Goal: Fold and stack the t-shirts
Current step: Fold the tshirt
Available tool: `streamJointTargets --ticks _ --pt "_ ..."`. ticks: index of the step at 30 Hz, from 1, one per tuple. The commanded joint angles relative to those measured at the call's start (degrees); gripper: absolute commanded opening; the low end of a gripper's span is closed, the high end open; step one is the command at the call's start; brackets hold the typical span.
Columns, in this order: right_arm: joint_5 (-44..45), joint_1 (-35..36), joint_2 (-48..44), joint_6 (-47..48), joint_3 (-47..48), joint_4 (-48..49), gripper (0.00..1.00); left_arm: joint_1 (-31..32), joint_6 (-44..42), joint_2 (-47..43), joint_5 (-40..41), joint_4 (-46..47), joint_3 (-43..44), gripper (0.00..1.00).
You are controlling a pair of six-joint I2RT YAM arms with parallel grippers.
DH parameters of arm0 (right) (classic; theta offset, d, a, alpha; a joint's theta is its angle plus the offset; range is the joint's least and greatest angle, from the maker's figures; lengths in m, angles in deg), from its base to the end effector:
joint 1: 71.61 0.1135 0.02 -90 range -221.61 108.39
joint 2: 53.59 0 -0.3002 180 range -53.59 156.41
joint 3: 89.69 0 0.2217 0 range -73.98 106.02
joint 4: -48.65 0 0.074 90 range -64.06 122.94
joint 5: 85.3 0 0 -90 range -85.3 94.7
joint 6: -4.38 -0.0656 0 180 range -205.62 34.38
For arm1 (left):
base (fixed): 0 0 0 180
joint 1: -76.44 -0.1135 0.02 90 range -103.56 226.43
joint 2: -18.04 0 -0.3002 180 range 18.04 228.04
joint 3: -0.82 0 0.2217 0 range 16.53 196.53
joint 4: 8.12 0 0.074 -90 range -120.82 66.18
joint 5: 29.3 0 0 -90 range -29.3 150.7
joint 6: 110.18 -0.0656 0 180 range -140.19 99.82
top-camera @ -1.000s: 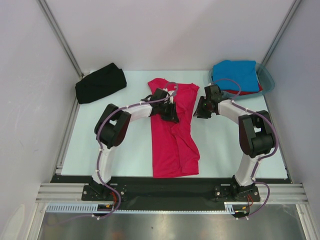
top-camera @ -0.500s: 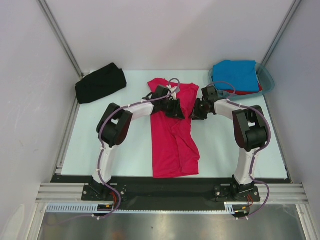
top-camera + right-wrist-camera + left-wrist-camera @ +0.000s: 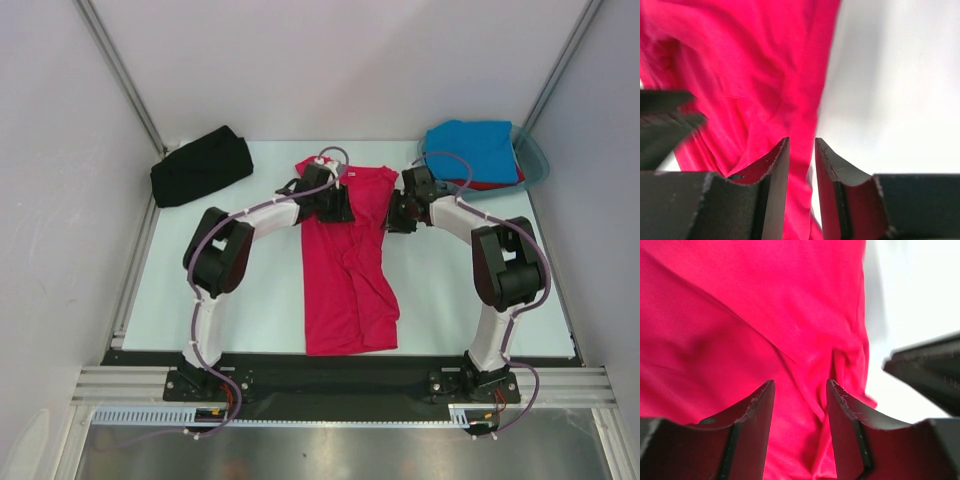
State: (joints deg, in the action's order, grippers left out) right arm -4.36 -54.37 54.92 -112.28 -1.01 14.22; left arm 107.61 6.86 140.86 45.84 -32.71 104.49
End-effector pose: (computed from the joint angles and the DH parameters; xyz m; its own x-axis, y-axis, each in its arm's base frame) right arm 0.3837 0.1299 0.2103 -0.8635 0.1960 -0.4647 0.0078 0.9265 0.3763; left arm 0.4118 -0.2687 0.1981 -0.8264 -0.0136 -0.5629 0.3179 0.8139 -0.4864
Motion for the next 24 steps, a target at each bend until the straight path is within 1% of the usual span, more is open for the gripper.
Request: streamJointTargets --ticks 1,3,4,8,11,16,24 --pt "3.61 0.78 -3.48 3.88 4.45 -1.4 0.33 -4.01 -1.74 -4.19 7.21 -1.21 6.86 0.52" --pt "4.49 1.31 -2.61 4.5 5.77 -2.11 0.33 -5.07 -0.86 -2.69 5.89 -1.4 10.45 0.53" --pt "4.75 1.48 -2.25 4.68 7.0 -2.46 0.33 -6.03 -0.51 -0.59 3.71 -1.4 11.52 0.54" --pt "5.37 2.01 -1.55 5.03 8.24 -3.52 0.33 -6.66 0.72 4.51 -1.4 -1.75 17.75 0.54" --pt "5.63 2.28 -1.72 5.12 8.33 -3.6 0.33 -6.66 2.48 7.15 -4.04 -1.14 19.0 0.54" --pt "6.51 2.19 -1.72 5.38 8.59 -4.22 0.33 -6.66 3.71 9.18 -5.36 -0.96 19.88 0.53" --pt "6.16 2.19 -1.99 5.03 8.24 -4.48 0.33 -6.83 3.36 11.21 -2.82 -3.5 21.81 0.54"
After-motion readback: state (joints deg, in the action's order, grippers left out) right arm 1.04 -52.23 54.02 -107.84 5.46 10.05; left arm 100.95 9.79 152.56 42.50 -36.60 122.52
